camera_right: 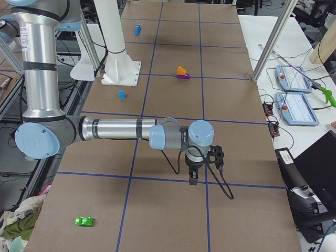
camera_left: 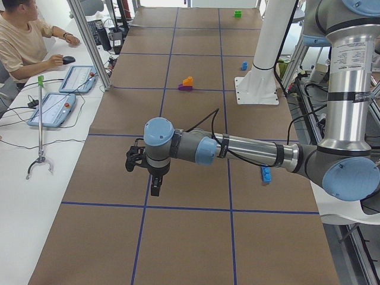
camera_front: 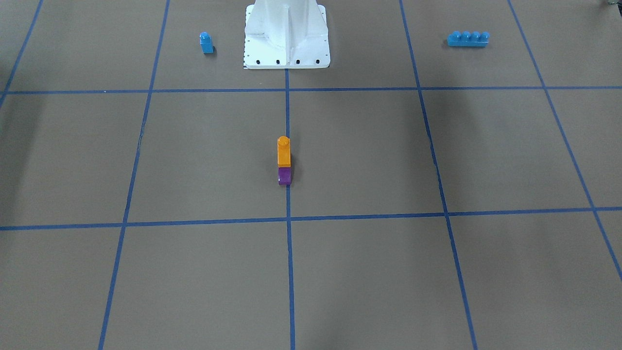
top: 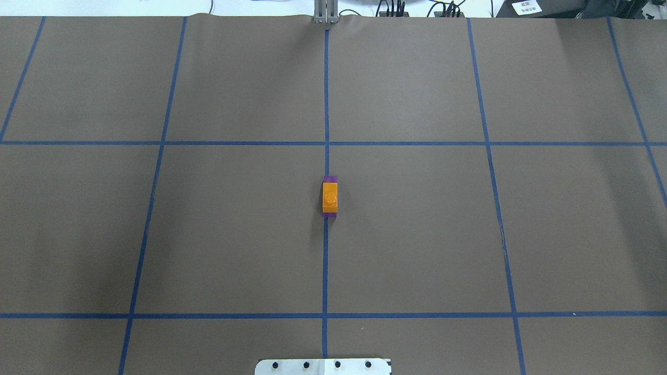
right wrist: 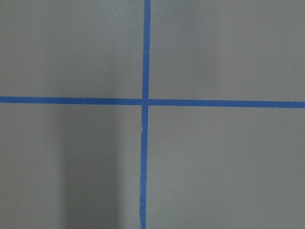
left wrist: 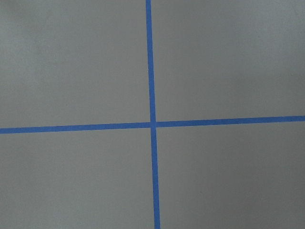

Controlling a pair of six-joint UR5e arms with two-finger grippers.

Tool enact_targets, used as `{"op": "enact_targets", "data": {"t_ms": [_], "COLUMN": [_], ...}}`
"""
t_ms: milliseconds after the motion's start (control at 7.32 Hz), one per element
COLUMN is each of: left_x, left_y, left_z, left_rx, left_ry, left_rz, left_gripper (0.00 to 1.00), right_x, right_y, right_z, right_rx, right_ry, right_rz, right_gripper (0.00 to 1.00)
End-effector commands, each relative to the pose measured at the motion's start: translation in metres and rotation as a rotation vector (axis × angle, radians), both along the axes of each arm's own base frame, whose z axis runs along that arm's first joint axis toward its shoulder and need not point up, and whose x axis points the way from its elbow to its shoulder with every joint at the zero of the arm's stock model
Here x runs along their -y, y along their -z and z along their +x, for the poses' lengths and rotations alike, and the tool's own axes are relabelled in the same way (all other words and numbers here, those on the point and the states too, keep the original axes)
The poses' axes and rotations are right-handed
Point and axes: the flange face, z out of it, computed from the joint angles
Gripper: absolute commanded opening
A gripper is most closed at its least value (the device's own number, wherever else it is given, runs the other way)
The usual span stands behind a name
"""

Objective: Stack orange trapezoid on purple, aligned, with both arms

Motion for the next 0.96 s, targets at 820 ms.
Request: {"op": "enact_targets", "data": {"t_ms": [820], "left_x": [0.007], "left_y": [0.010], "left_z": [0.000], "left_rx": [0.001], "left_ry": [0.000], "left_rz": [0.031], "left_gripper": [1.00], "right_x": [-0.005], "right_y": [-0.011], "right_z": [0.000], "right_rx": [0.000], "right_ry": [-0.003], "right_rz": [-0.024], "right_gripper": [1.00]}}
